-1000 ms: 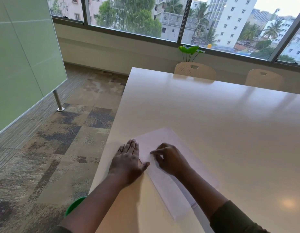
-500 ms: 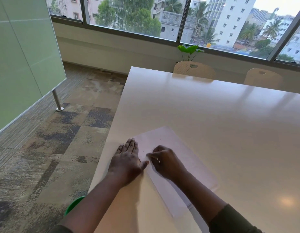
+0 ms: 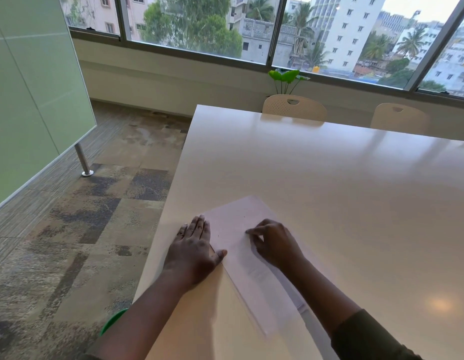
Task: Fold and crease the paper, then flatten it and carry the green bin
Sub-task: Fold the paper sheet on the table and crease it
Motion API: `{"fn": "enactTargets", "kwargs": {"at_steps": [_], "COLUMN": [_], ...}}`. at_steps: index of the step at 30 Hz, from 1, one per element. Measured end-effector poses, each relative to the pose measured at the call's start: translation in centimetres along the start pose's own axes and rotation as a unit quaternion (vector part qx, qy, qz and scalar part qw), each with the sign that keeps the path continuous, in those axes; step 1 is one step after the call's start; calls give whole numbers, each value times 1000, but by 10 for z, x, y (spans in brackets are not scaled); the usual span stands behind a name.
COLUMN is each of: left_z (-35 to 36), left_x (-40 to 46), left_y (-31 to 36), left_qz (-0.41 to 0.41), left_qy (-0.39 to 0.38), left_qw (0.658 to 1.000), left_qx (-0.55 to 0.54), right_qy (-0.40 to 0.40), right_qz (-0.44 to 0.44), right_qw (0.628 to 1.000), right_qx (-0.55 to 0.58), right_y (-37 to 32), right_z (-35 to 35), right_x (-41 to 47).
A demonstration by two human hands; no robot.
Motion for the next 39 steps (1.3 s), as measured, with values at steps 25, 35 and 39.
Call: {"fn": "enactTargets", "kwargs": {"at_steps": [25, 35, 39], "left_z": [0, 2, 1], "left_x": [0, 1, 1], "left_y": [1, 0, 1], "left_qz": [0, 1, -2], "left_qy": [-8, -15, -14], "left_qw": [1000, 1000, 1000], "left_qx": [12, 17, 17], "right_qy": [21, 33, -32], "right_qz": [114, 110, 23], "right_qw": [992, 993, 999], "right_qx": [-44, -17, -5], "right_y": [27, 12, -12], "right_z": [-11, 8, 21], "right_x": [6, 41, 39]}}
Point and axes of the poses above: each hand's wrist, its own x-axis towards the middle knuckle, its own z-axis out of the palm, y = z × x, the point moved 4 cm from there along x, towards the middle knuckle, and after that the axes turned 3 degrees about -z, right-handed, at the moved point
